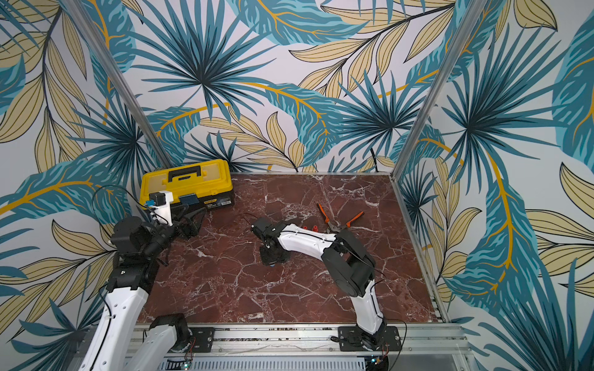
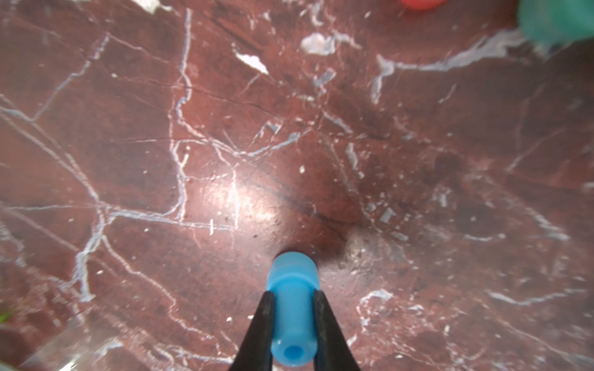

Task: Close the stamp cap
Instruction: Place the stamp at the center of the board.

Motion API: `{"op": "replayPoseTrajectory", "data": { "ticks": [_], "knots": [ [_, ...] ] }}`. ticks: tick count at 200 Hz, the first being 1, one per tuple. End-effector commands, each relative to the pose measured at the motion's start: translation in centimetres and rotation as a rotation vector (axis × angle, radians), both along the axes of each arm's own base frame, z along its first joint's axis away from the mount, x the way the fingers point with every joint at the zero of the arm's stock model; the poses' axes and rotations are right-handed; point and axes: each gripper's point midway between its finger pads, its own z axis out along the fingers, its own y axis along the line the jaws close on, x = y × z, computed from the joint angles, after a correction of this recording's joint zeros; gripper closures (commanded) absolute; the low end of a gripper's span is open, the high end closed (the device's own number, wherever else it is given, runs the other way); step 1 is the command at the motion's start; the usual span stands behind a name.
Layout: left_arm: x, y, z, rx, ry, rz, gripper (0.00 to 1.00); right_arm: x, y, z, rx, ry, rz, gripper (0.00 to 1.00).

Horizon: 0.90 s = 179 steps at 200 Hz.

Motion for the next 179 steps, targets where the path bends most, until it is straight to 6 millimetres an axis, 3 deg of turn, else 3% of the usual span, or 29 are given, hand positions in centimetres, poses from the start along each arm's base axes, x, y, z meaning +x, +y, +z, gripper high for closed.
{"op": "replayPoseTrajectory", "data": {
  "ticks": [1,20,52,86,90,111,179],
  "knots": [
    [0.0,0.1,-0.5,-0.009,0.016,0.000,0.21,-1.7,-5.6,-4.7,-0.320,0.063,0.041,0.91],
    [0.1,0.1,-0.6,-0.011,0.022,-0.003,0.21,-1.8,-6.7,-5.4,-0.403,0.069,0.063,0.92],
    [0.2,0.1,-0.7,-0.013,0.024,-0.007,0.21,-1.1,-8.0,-4.8,-0.489,0.046,0.079,0.92],
    [0.4,0.1,-0.9,-0.015,0.032,-0.008,0.21,0.2,-8.0,-3.9,-0.367,0.064,0.006,0.90],
    [0.4,0.1,-0.9,-0.015,0.034,-0.007,0.21,0.9,-8.7,-3.8,-0.346,0.071,-0.029,0.90],
    [0.4,0.1,-1.0,-0.015,0.035,-0.007,0.21,2.4,-8.7,-3.0,-0.259,0.065,-0.079,0.88],
    [0.4,0.1,-1.1,-0.015,0.040,-0.008,0.21,6.3,-10.1,-1.1,-0.254,0.021,-0.126,0.84]
  ]
}}
